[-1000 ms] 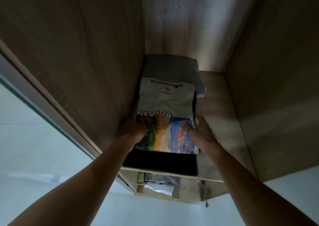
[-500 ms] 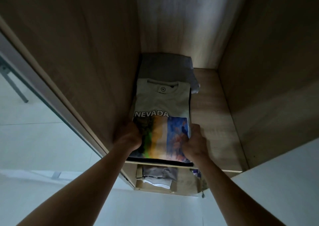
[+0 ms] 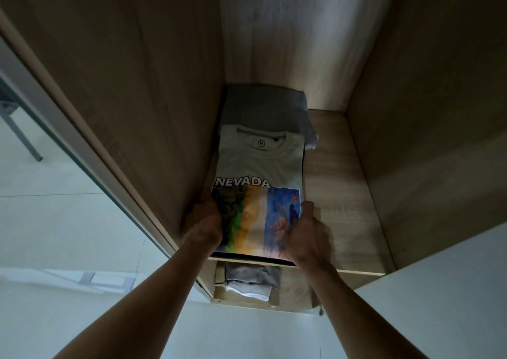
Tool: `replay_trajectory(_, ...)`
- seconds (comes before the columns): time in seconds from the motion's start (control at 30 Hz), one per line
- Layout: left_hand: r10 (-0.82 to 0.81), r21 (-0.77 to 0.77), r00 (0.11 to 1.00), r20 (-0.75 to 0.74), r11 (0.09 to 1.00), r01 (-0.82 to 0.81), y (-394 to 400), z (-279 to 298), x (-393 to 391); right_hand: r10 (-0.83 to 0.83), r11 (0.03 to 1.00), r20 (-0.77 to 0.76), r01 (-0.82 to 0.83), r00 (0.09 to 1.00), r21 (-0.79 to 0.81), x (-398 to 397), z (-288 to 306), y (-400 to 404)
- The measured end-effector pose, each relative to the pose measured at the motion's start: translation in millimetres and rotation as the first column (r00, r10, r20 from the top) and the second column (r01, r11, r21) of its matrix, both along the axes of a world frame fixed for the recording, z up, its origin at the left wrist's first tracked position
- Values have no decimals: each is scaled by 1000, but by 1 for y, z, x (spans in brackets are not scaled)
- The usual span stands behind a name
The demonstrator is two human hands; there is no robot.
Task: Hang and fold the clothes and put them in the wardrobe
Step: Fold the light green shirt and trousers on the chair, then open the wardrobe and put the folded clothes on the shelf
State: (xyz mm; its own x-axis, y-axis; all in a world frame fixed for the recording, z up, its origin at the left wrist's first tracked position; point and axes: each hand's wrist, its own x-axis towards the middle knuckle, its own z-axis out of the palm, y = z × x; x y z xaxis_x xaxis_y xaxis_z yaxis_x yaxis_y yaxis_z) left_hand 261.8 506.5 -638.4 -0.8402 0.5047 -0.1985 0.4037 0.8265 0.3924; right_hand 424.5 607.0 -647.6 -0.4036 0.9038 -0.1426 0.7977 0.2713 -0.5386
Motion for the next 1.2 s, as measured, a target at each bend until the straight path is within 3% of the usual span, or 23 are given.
replay_trajectory(0.13, 1, 69, 1000, 3, 998, -1, 2, -2, 5, 23, 995, 157, -38, 987, 96, -2, 7, 2)
replay_trajectory(0.23, -307, -5, 912, -273, 948, 318, 8, -1, 3, 92, 957, 194, -141, 977, 255, -9, 8, -1)
replay_trajectory(0.33, -465, -70, 853, -238, 884, 462, 10, -11, -4, 272, 924, 203, -314, 941, 218, -15, -3, -8)
replay_trajectory(0.43, -447, -83, 876, -180, 895, 439, 5, -40, -3, 337, 926, 250, -368, 908, 88, -15, -20, -3)
replay_trajectory(0.83, -387, -94, 918, -84, 921, 379, 8, -33, 3, 356, 928, 294, -373, 887, 3, -18, -12, 3)
replay_trajectory(1.2, -385, 97, 923, -7, 918, 384, -28, 96, 25, 229, 973, 118, -225, 966, -44, -7, 105, -36)
